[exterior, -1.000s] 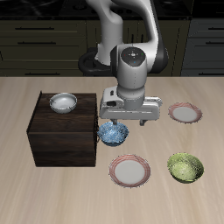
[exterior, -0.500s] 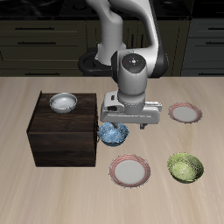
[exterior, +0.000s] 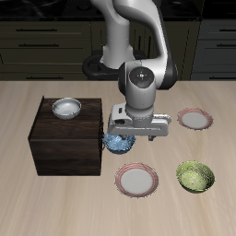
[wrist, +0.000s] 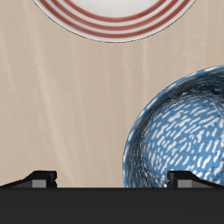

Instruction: Place the blue bowl onto the plate that is on the left side of the table

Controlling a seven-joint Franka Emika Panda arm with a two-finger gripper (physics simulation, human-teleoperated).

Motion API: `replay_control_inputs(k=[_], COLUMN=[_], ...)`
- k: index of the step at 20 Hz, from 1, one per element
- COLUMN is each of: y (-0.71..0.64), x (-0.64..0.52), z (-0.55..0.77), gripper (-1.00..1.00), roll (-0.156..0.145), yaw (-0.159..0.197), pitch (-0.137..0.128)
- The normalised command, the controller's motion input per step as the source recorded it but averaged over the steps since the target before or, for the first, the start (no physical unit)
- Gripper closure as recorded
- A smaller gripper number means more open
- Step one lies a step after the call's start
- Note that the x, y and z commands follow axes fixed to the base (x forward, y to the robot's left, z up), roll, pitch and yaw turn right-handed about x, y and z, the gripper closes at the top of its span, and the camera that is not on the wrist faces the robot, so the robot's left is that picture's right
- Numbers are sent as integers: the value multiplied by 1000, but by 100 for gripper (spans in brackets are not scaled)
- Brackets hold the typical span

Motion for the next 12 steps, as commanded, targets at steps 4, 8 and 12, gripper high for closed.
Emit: replay_control_inputs(k=[4, 8, 12], y=[1, -8, -82], x=[-9, -27, 34], z=[-194, -259, -29], gripper=[-100, 100, 100], roll=[12, 2, -2], yaw=[-9, -19, 5], pitch=[37, 41, -1])
